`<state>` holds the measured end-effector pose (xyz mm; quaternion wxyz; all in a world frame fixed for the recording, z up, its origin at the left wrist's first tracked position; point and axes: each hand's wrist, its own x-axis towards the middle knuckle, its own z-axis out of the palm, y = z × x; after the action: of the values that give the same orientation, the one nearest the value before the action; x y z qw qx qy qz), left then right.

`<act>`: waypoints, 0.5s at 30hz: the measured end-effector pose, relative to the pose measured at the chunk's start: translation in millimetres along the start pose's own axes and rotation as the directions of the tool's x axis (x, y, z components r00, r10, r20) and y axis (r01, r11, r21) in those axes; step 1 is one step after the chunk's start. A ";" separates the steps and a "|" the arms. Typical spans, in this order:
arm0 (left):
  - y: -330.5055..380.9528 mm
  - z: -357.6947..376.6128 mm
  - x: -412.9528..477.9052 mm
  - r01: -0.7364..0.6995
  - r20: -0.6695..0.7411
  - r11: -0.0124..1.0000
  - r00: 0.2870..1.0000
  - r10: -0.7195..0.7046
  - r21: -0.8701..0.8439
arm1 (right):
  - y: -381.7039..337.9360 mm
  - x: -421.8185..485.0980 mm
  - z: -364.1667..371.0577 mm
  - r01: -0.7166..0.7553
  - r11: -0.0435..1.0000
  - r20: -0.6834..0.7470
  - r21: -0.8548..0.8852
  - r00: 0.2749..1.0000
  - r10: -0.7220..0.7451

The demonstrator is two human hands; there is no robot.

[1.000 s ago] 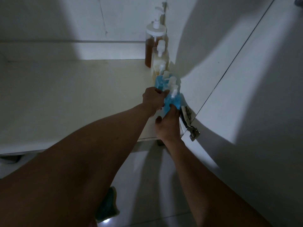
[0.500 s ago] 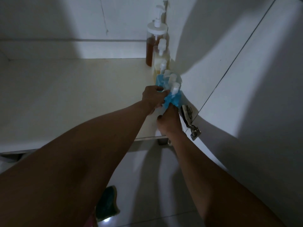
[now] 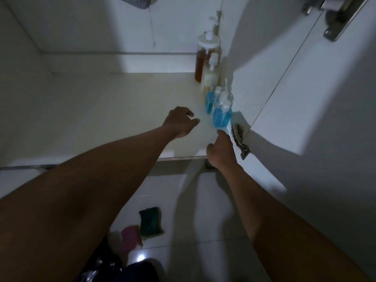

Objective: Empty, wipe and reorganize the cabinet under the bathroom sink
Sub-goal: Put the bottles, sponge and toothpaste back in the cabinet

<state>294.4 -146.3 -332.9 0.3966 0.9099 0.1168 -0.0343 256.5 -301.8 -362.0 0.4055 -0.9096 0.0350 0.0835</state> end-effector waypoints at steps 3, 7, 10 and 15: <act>-12.3 -30.3 -39.4 -0.010 -0.018 0.996 1.000 0.012 0.089 | -13.5 -33.6 -7.8 0.027 0.999 0.016 -0.021 1.000 -0.026; -24.6 -62.6 -100.9 0.000 -0.086 0.991 0.996 0.011 0.133 | -33.3 -86.8 -22.3 0.078 0.995 0.015 -0.063 0.997 -0.077; -32.1 -75.6 -149.6 0.014 -0.117 0.991 0.993 0.002 0.134 | -44.3 -128.6 -25.6 0.133 0.987 0.014 -0.092 0.991 -0.132; -56.6 -79.5 -213.9 0.054 -0.125 0.991 0.991 -0.038 0.126 | -49.6 -181.7 -9.7 0.199 0.975 0.043 -0.097 0.980 -0.196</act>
<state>70.8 -90.7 -285.8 0.3280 0.9311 0.1595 0.0050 85.4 -276.6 -286.6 0.3658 -0.9264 -0.0666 0.0596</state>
